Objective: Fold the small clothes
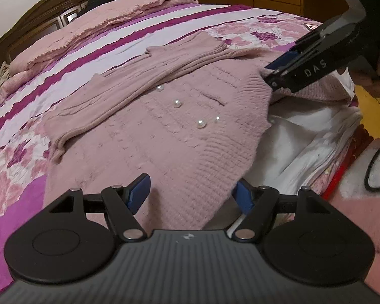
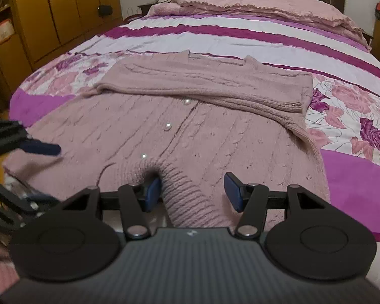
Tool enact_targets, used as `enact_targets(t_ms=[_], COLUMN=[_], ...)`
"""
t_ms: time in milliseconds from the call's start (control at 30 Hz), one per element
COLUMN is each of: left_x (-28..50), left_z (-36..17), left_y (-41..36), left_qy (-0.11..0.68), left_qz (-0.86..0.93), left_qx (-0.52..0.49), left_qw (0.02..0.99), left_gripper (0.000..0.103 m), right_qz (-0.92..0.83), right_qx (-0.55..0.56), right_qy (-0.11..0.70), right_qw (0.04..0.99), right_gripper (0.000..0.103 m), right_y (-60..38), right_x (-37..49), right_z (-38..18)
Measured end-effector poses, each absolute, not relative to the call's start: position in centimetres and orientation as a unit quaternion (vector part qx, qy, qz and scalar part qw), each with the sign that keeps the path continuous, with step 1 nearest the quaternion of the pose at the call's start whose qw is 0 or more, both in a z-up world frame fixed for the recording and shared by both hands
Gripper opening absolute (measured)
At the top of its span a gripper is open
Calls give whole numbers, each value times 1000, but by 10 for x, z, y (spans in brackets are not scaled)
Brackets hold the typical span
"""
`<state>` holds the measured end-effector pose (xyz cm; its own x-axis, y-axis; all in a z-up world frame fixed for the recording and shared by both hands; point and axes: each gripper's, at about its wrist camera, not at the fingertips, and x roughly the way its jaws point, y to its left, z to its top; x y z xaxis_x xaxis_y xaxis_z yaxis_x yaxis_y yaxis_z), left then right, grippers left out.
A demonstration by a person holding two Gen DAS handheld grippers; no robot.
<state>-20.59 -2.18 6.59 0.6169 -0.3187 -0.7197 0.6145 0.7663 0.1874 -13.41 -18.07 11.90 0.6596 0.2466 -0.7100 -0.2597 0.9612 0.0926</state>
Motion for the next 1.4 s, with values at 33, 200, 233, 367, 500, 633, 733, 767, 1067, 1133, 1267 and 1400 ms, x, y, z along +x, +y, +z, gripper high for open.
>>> enact_targets(t_ms=[33, 200, 233, 367, 500, 633, 733, 767, 1067, 1133, 1267, 1400], left_x=[-204, -195, -193, -187, -200, -210, -210, -209, -211, -207, -197, -185], left_z=[64, 67, 68, 65, 58, 51, 48, 47, 51, 56, 71, 89], left_y=[-24, -8, -2, 16, 21, 26, 24, 24, 16, 15, 18, 17], left_qy=[348, 341, 340, 359, 361, 350, 346, 344, 318, 318, 303, 278], left_qz=[-258, -200, -187, -160, -157, -148, -138, -135, -156, -163, -158, -144], left_qx=[220, 197, 190, 176, 208, 222, 226, 230, 239, 230, 202, 184], left_qw=[874, 898, 902, 902, 896, 898, 900, 900, 904, 905, 918, 932], left_gripper=[76, 76, 76, 76, 76, 76, 76, 76, 30, 19, 11, 10], right_qz=[139, 138, 136, 128, 124, 126, 121, 119, 95, 96, 88, 79], right_qx=[-9, -35, -39, -63, -107, -155, -191, -199, -185, -169, -162, -154], right_qy=[387, 386, 388, 399, 402, 391, 384, 380, 342, 337, 310, 281], right_qw=[911, 911, 911, 906, 901, 899, 895, 895, 917, 921, 933, 944], right_gripper=[57, 57, 57, 57, 56, 56, 56, 56, 28, 18, 15, 14], right_y=[-181, -183, -184, -188, -193, -188, -180, -178, -182, -186, -186, -187], right_x=[-135, -144, -146, -155, -170, -180, -182, -182, -183, -181, -178, -169], right_z=[120, 119, 117, 112, 107, 101, 93, 91, 98, 103, 115, 129])
